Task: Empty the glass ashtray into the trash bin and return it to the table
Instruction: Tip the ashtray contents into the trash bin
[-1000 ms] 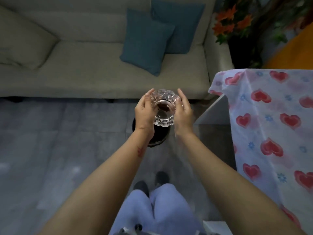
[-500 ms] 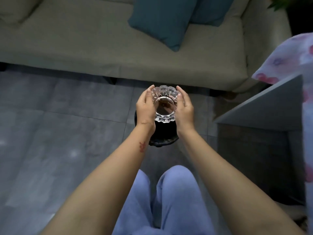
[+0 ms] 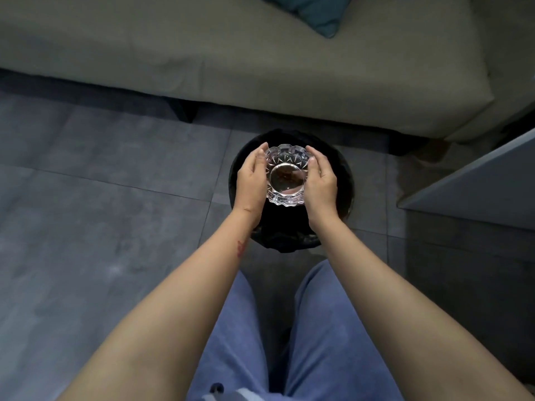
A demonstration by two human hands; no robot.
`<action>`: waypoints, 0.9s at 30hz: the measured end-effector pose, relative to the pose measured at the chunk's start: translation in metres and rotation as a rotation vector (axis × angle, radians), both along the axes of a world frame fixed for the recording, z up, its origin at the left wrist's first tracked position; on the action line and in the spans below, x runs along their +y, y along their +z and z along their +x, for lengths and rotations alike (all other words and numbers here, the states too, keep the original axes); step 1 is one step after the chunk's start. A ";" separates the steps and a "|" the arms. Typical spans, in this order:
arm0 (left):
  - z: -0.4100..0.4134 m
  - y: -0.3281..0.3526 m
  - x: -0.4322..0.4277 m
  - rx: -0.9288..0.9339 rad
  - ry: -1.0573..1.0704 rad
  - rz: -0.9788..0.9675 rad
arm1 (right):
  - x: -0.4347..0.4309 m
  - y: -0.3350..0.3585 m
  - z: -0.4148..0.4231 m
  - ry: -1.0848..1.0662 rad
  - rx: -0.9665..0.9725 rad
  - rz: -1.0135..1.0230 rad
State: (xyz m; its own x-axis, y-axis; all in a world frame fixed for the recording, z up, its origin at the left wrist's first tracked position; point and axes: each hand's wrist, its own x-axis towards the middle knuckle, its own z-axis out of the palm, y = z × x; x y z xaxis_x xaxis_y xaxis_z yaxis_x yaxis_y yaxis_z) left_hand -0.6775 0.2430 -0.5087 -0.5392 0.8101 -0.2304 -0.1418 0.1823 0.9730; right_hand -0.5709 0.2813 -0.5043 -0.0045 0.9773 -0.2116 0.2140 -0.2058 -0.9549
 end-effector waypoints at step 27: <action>-0.040 -0.048 -0.027 0.640 -0.032 -0.098 | 0.001 -0.023 0.036 -0.057 -0.345 0.018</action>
